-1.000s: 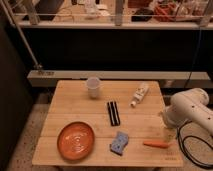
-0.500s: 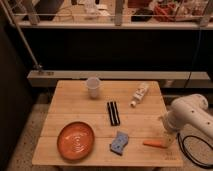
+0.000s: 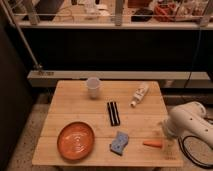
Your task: Place the pepper on the white sponge
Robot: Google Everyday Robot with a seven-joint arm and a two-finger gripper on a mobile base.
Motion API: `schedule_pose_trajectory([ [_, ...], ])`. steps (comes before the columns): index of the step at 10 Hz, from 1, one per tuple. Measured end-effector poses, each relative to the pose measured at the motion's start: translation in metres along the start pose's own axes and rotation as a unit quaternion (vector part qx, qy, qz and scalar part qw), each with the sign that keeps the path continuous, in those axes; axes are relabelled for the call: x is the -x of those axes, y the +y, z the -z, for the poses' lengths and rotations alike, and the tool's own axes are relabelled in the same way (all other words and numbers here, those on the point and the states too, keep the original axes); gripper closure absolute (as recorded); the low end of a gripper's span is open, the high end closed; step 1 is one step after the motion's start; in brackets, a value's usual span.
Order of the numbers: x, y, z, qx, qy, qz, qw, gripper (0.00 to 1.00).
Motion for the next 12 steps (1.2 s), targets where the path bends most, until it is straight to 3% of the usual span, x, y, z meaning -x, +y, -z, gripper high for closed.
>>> schedule_pose_trajectory([
  [10,-0.004,0.019,-0.028,-0.010,0.003,-0.010,0.9999,0.24],
  [12,-0.008,0.021,-0.031,-0.010,0.002,-0.014,0.9998,0.33],
])
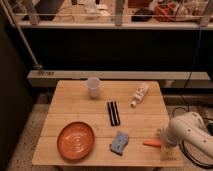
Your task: Place the pepper on the white sponge
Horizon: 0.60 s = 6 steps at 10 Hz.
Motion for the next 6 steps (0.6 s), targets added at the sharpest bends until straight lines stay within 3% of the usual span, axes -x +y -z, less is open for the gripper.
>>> schedule_pose_trajectory([
  [2,-0.0038,0.0012,-0.0033,-0.001,0.000,-0.002,1.0000,0.43],
  [6,-0.0069,-0.0018,-0.0047,-0.003,-0.002,-0.010,0.9999,0.81],
])
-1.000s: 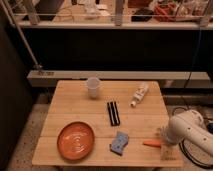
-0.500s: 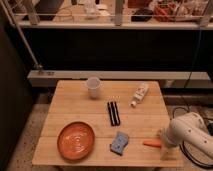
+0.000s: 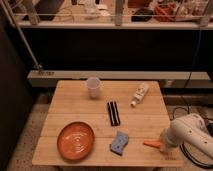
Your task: Place the pepper on the white sponge
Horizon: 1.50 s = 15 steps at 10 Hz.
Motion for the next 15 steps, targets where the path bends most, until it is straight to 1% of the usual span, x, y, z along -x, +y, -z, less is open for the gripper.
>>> schedule_pose_trajectory([
  [1,-0.002,0.000,0.005,0.003,-0.001,0.001,1.0000,0.91],
  [2,-0.001,0.000,0.013,0.006,0.002,0.004,1.0000,0.95],
  [4,0.007,-0.003,0.018,0.007,0.002,0.009,0.9999,0.95],
  [6,0.005,-0.004,0.021,0.009,0.003,0.005,0.9999,0.95],
  [9,0.011,-0.005,0.029,0.009,0.001,0.016,0.9998,0.95],
  [12,0.011,-0.006,0.034,0.013,0.002,0.016,0.9998,0.95],
  [15,0.016,-0.006,0.037,0.014,0.000,0.024,0.9996,0.95],
])
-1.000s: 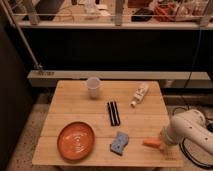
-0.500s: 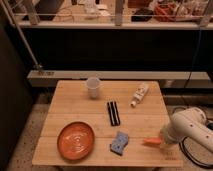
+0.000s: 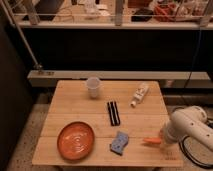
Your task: Place the pepper on the white sponge
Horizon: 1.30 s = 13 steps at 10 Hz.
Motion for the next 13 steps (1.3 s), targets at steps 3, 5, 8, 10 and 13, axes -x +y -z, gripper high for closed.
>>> schedule_pose_trajectory([
  [3,0.010,-0.001,0.005,-0.001,0.000,0.015,0.9999,0.95],
  [5,0.014,-0.001,0.007,-0.001,-0.001,0.021,0.9998,0.95],
  [8,0.028,0.000,0.010,-0.002,0.000,0.041,0.9992,0.95],
  [10,0.040,0.001,0.014,-0.004,0.000,0.055,0.9985,0.95],
  [13,0.058,0.004,0.013,-0.008,0.005,0.073,0.9973,0.95],
])
